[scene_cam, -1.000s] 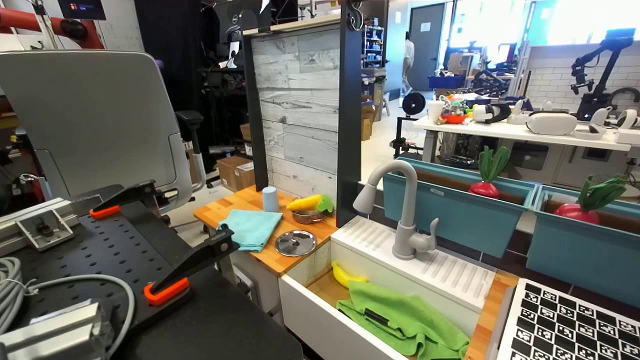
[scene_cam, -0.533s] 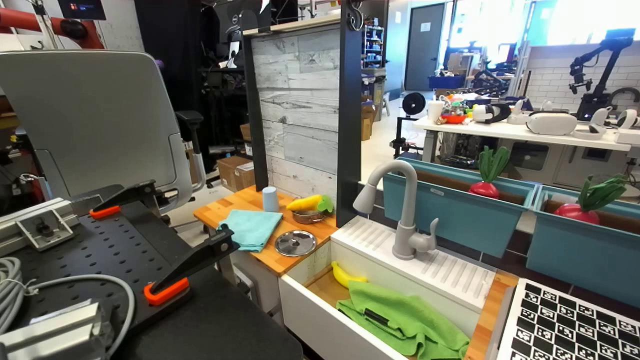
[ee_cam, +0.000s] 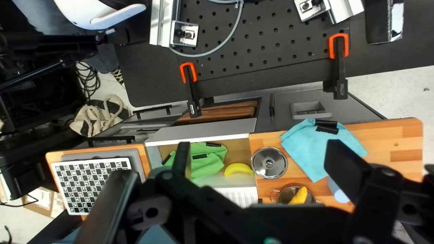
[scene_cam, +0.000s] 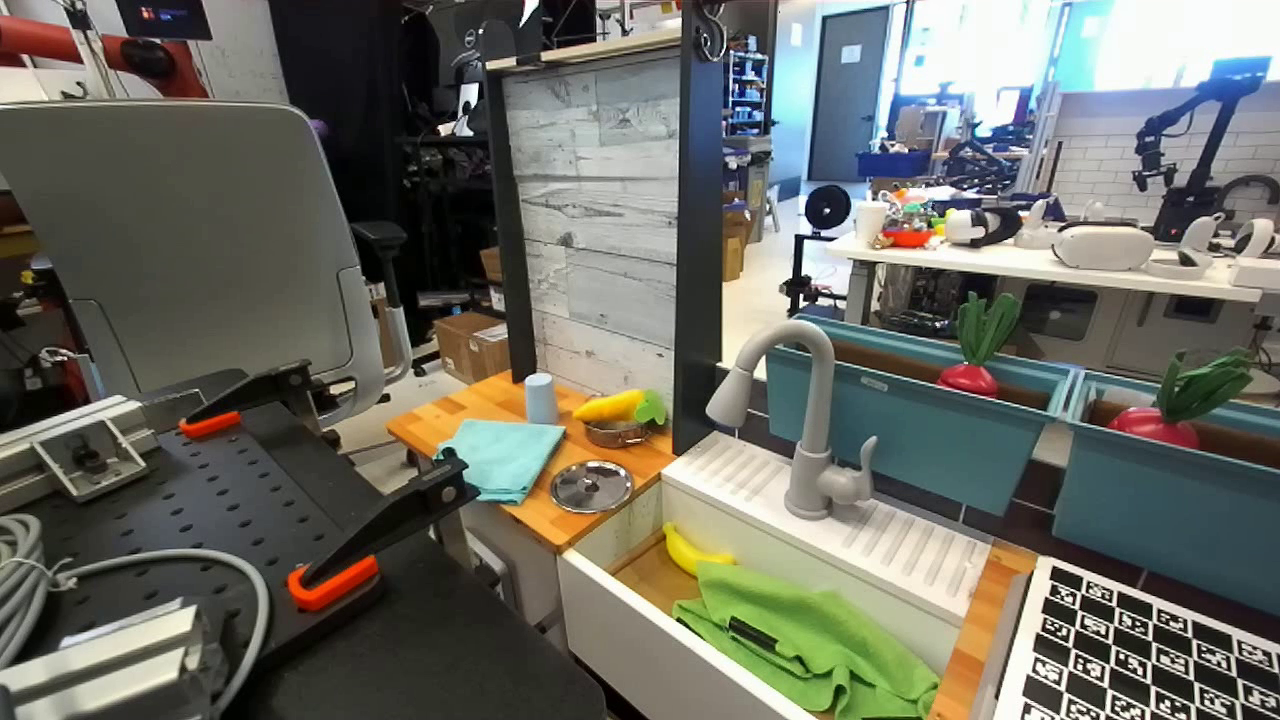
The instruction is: Move the light blue cylinder to the bottom left side of the table
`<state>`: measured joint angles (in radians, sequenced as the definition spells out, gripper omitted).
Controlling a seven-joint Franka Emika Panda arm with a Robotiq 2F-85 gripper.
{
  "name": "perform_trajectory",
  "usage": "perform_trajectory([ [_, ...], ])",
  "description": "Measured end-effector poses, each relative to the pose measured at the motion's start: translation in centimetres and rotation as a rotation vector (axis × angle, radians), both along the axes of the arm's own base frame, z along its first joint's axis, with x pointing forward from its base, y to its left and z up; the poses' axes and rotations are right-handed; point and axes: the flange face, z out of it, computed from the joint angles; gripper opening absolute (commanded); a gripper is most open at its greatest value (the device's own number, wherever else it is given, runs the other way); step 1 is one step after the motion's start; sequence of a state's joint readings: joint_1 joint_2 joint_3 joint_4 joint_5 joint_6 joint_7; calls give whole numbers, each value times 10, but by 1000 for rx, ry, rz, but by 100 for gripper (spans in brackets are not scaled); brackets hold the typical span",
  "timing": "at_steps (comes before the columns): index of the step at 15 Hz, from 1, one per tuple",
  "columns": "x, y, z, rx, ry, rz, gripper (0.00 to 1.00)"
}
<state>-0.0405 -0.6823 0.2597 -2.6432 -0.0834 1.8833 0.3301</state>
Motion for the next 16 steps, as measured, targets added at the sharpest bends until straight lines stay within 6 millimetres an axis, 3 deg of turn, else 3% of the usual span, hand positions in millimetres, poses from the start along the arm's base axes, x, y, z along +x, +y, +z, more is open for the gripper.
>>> perform_trajectory([
  [4,6,8,-4,6,-24,14,100],
  [7,16,26,-19,10,-43,22,100],
  [12,43,55,-59,52,-87,13,100],
  [16,75,70,-98,139,-151,25,100],
])
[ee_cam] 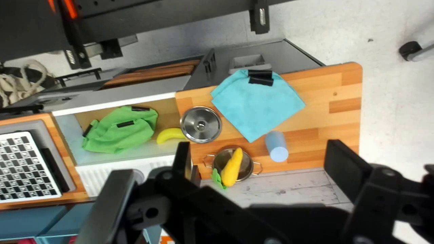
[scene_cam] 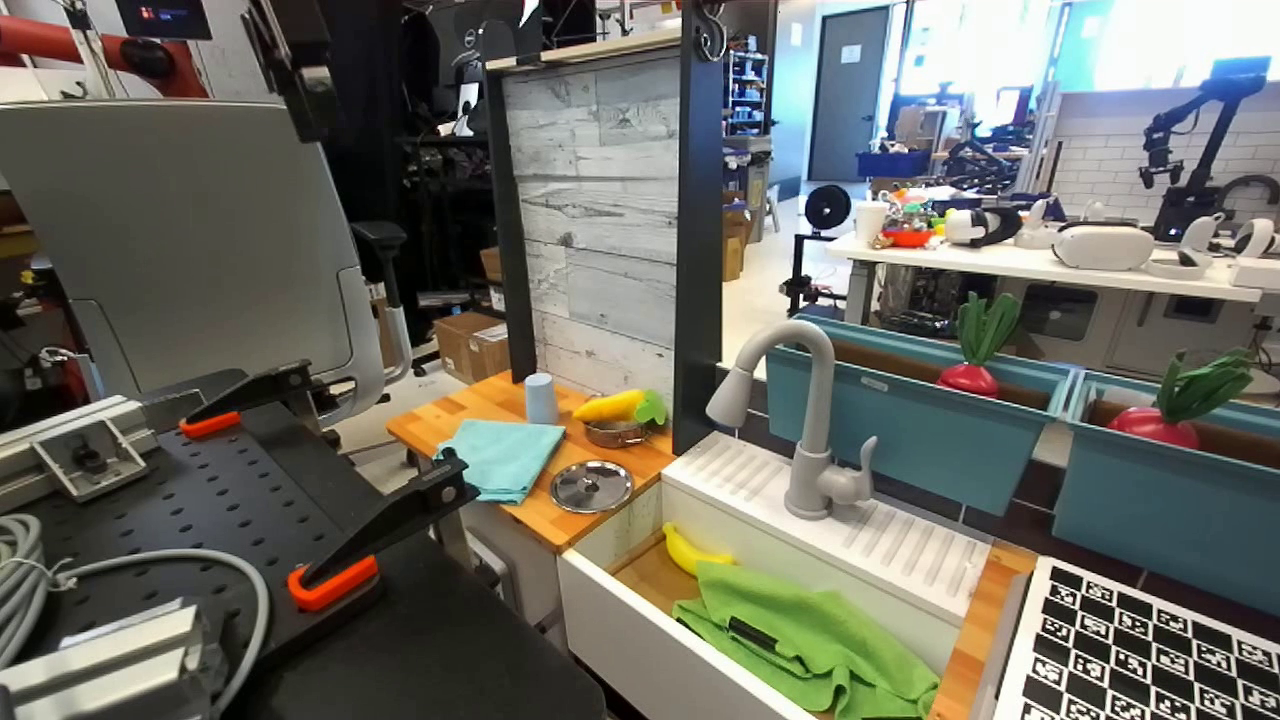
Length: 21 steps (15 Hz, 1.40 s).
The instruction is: Move the light blue cylinder to the bottom left side of the table
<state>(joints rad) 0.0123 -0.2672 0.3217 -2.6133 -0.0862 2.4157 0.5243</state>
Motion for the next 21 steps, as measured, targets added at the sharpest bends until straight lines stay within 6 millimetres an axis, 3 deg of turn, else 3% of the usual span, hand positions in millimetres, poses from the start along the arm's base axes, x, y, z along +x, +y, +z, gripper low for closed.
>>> perform_trajectory([
  [7,59,9,-83,185,-111,-41,100],
  [15,133,20,-198,255,-1,-138,100],
  [21,173,21,-257,203,97,-226,100],
])
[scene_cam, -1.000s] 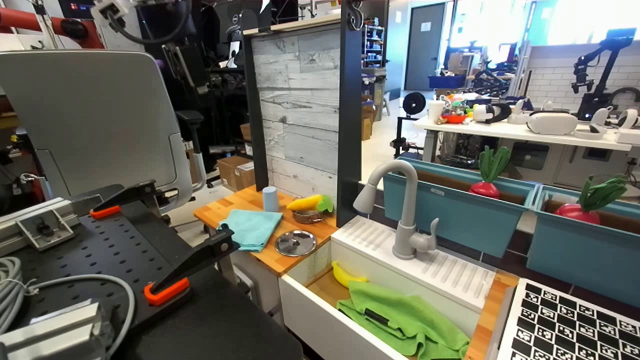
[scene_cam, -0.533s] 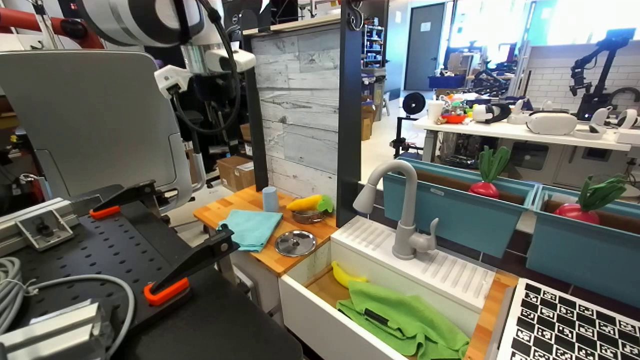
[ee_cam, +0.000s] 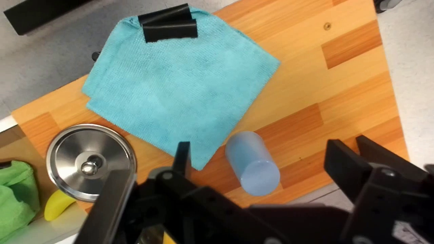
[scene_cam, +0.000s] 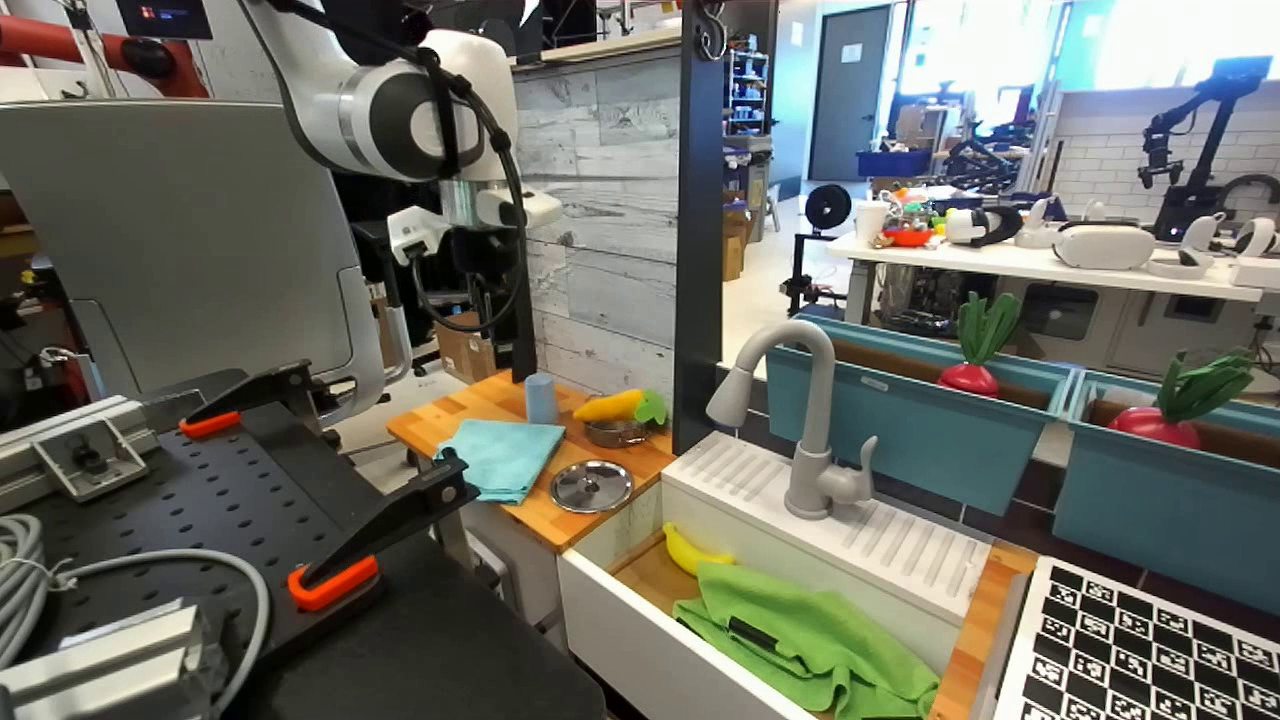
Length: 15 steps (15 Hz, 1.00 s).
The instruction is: Move the light blue cylinder to the bottom left side of the table
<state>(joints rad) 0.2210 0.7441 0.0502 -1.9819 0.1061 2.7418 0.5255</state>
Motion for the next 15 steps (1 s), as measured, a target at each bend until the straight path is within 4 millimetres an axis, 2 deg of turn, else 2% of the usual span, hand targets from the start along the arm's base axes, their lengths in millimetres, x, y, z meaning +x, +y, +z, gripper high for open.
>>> perform_trajectory([
  [6,31,-6,-40,-46,84,-86,100],
  [12,50,-3,-61,-75,123,-175,100],
  [13,53,-1,-63,-79,127,-187,75],
  [14,56,1,-64,-82,130,-197,72],
  [15,59,4,-64,-84,130,-204,65],
])
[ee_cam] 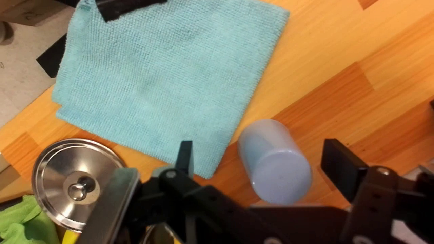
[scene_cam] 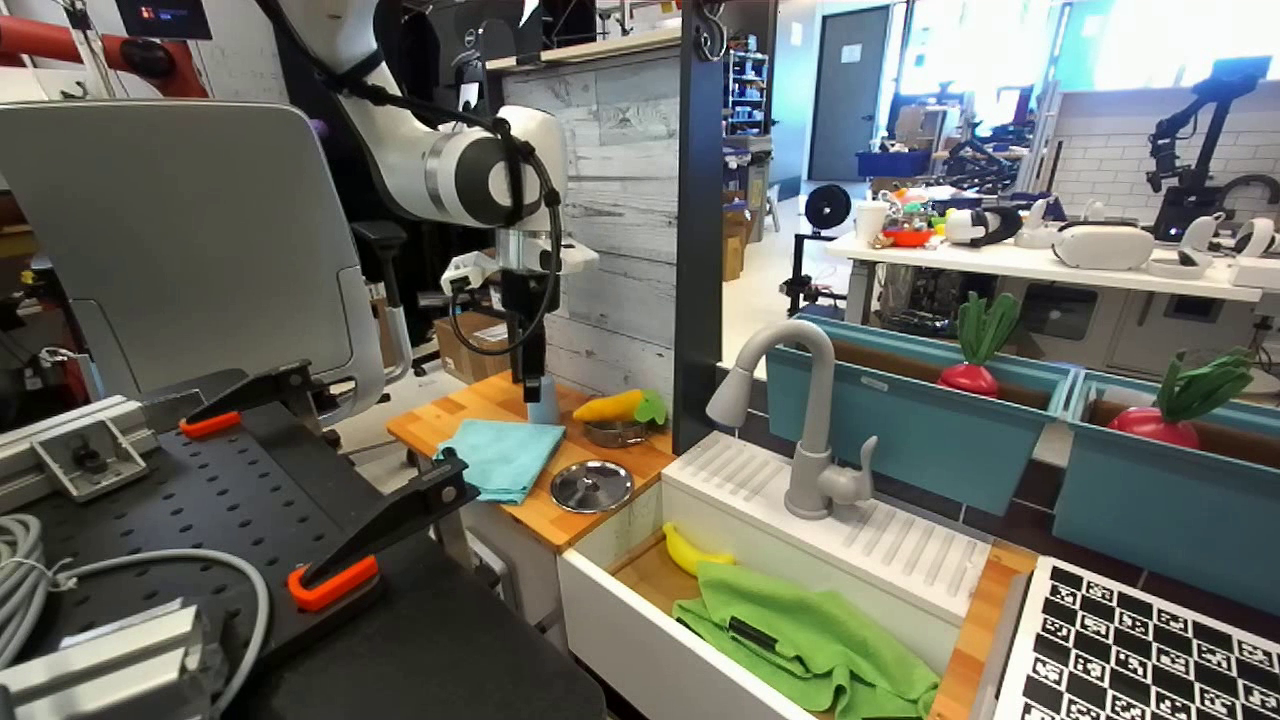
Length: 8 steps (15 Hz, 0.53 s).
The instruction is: Move the light blue cylinder to the bottom left side of the table
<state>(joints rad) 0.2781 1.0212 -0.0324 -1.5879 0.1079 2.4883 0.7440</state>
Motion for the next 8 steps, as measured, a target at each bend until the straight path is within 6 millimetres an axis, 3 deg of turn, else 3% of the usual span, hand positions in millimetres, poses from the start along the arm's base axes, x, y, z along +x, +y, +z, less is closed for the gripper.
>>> perform_trajectory([
  [6,14,6,1,-17,-8,-32,19],
  [8,18,7,3,-17,-10,-35,19],
])
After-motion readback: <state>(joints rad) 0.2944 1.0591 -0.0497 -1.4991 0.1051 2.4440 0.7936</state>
